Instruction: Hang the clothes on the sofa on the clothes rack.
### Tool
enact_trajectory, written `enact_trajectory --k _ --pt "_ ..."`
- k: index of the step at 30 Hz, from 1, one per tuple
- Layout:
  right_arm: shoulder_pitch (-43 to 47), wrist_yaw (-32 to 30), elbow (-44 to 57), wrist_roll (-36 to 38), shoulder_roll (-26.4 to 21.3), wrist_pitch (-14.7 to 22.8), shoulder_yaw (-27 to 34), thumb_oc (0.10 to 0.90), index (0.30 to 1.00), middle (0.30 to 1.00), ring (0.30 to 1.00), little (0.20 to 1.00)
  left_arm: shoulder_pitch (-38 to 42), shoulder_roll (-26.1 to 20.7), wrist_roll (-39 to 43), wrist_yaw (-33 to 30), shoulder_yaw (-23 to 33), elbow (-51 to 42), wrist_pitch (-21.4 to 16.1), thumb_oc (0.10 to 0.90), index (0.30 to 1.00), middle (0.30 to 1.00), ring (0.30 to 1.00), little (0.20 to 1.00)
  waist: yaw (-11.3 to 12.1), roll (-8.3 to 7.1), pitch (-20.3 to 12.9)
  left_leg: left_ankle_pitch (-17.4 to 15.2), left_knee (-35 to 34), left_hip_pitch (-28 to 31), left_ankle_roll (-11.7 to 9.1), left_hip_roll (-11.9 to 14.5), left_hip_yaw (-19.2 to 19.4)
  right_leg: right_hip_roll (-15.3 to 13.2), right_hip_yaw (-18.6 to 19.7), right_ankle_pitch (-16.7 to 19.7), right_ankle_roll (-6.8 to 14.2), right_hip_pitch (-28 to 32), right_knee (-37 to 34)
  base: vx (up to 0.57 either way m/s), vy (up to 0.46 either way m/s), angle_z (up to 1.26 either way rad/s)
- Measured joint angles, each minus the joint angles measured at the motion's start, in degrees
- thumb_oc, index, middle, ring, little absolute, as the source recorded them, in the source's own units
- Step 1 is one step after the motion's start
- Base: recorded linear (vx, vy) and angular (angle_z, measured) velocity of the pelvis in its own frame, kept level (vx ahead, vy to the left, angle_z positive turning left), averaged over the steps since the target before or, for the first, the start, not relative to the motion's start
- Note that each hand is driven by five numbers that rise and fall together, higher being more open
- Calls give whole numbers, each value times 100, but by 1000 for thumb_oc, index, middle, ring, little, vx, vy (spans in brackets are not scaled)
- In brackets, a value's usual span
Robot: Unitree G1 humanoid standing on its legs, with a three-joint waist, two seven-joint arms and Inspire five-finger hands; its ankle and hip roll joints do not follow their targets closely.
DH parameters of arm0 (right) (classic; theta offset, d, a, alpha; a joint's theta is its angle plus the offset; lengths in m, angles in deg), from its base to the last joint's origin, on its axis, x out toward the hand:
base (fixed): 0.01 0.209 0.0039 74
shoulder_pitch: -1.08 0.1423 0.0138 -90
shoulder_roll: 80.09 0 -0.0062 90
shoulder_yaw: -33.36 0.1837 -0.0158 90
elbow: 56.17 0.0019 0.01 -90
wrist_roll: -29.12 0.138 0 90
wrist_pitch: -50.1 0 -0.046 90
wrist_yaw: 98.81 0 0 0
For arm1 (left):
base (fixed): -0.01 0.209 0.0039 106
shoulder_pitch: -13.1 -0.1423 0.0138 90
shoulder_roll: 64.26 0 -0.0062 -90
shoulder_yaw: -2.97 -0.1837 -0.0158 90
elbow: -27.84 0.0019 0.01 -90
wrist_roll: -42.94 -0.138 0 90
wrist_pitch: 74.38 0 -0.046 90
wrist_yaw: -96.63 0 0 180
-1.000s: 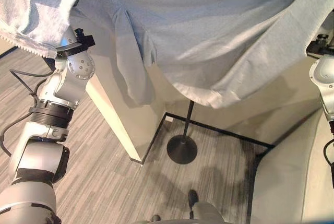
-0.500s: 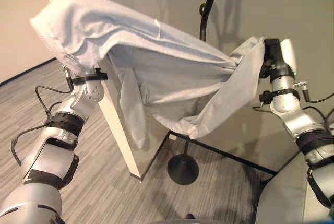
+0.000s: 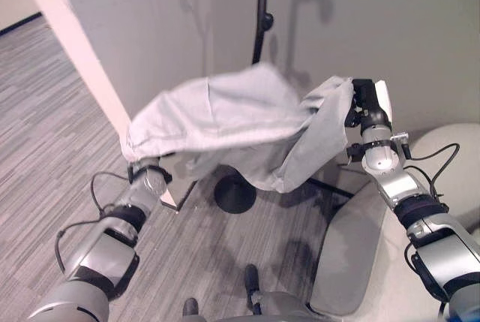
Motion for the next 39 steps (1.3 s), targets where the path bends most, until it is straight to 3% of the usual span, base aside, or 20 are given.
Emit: enact_trajectory --k 4,5,8,10,14,15,16,18,19,21,22,24,25,26,28,29,33,36,39 --pt "-165 -266 734 -43 -574 -21 522 400 300 300 300 300 -4 -196 -58 -136 459 -1282 -1 400 300 300 300 300 -109 160 242 -22 -2 -11 -27 -22 -42 -30 -25 239 -114 50 -94 65 -53 11" --pt "-222 -374 976 -194 -823 -14 840 400 300 300 300 300 14 -358 -71 -299 638 -1856 -80 400 300 300 300 300 -107 232 289 -45 0 9 -38 -24 -63 -25 -36 332 -231 76 -95 74 -53 11" --pt "-241 -782 1243 -261 -1294 26 1494 400 300 300 300 300 306 -867 -142 -700 1126 -2357 -239 400 300 300 300 300 -102 364 317 -19 20 333 -92 40 -60 42 -74 253 -433 417 -95 135 -139 1" --pt "-239 -995 1478 -471 -1466 75 1827 400 300 300 300 300 356 -1184 -256 -892 1452 -2545 -255 400 300 300 300 300 -95 365 316 23 28 486 -158 52 -81 54 -61 197 -492 555 -93 49 -129 -5" --pt "-148 -1160 1510 -779 -1701 267 1926 400 300 300 300 300 421 -1433 -401 -939 1519 -2637 -349 400 300 300 300 300 12 109 445 -63 854 364 -373 -122 -254 -54 -17 48 -496 871 -94 40 -127 2" --pt "-22 -1184 1520 -917 -1711 272 1926 400 300 300 300 300 436 -1556 -522 -953 1505 -2643 -347 400 300 300 300 300 56 5 509 -137 1355 163 -461 -169 -411 -84 -13 34 -518 935 -91 14 -76 8" --pt "66 -1245 1594 -994 -1800 279 1924 400 300 300 300 300 517 -1758 -649 -948 1497 -2623 -347 400 300 300 300 300 106 -104 580 -135 2062 -179 -464 -269 -580 -65 -19 -61 -600 975 -89 33 -77 6" --pt "155 -1298 1727 -1168 -1945 283 1927 400 300 300 300 300 522 -2008 -790 -971 1487 -2626 -348 400 300 300 300 300 134 -204 641 -270 2836 -570 -393 -300 -645 -124 -71 -73 -669 1058 -91 80 12 12" --pt "162 -1356 1806 -1177 -1995 285 1930 400 300 300 300 300 529 -2075 -837 -991 1489 -2634 -345 400 300 300 300 300 123 -215 648 -353 2898 -652 -371 -344 -642 -122 -72 -142 -738 1088 -90 169 74 12" --pt "160 -1479 2090 -1363 -2128 288 2067 400 300 300 300 300 505 -2277 -947 -1113 1576 -2822 -304 400 300 300 300 300 181 -236 663 -609 2540 -781 -240 -522 -553 -141 8 -191 -795 1105 -91 103 64 -7" --pt "143 -1522 2355 -1374 -2129 317 2305 400 300 300 300 300 495 -2284 -948 -1225 1816 -3163 -267 400 300 300 300 300 236 -227 706 -511 1789 -790 -84 -600 -470 -139 48 -202 -813 1096 -92 75 46 -20" --pt "42 -1577 2678 -1382 -2120 351 2453 400 300 300 300 300 476 -2263 -934 -1338 2084 -3665 -250 400 300 300 300 300 230 -167 707 -129 1072 -767 50 -524 -347 -31 80 -230 -752 1250 -90 131 54 -24" --pt "-159 -1590 3095 -1429 -2115 364 2608 400 300 300 300 300 337 -2051 -935 -1376 2255 -4160 -267 489 434 434 434 434 183 -47 663 28 648 -633 165 -464 -241 44 76 -331 -713 1376 -91 125 31 -28" --pt "-174 -1585 3259 -1609 -2116 367 2644 400 300 300 300 300 229 -2020 -943 -1317 2267 -4405 -358 800 900 900 900 900 140 74 625 144 384 -475 214 -403 -224 137 113 -370 -712 1442 -91 110 43 -19" --pt "-255 -1585 3595 -1684 -2118 363 2729 400 300 300 300 300 -40 -1728 -938 -1231 2300 -4770 -501 800 900 900 900 900 51 238 531 389 259 -374 217 -368 -197 178 134 -459 -618 1523 -89 51 15 -13" --pt "-377 -1593 3961 -1891 -2138 371 2836 400 300 300 300 300 -580 -1229 -856 -1064 2388 -5200 -696 800 900 900 900 900 -39 341 449 649 102 -203 202 -438 -134 111 173 -552 -504 1608 -91 -3 3 -6" --pt "-370 -1588 4414 -2054 -2156 505 3034 400 300 300 300 300 -1502 -482 -247 -556 2201 -5339 -846 800 900 900 900 900 -85 292 445 661 40 -129 209 -658 -111 -95 208 -638 -381 1636 -92 -43 -19 -2" --pt "-373 -1562 4423 -2046 -2155 513 3057 400 300 300 300 300 -2288 -448 162 -261 2259 -5212 -640 800 900 900 900 900 34 176 439 662 42 -123 209 -690 -131 -149 209 -663 -343 1648 -93 -73 -34 6" --pt "-374 -1474 4443 -2046 -2155 519 3060 400 300 300 300 300 -2642 -432 182 -22 2243 -5338 -698 800 900 900 900 900 197 163 437 662 42 -90 208 -674 -175 -145 182 -719 -262 1707 -94 -98 -48 12"
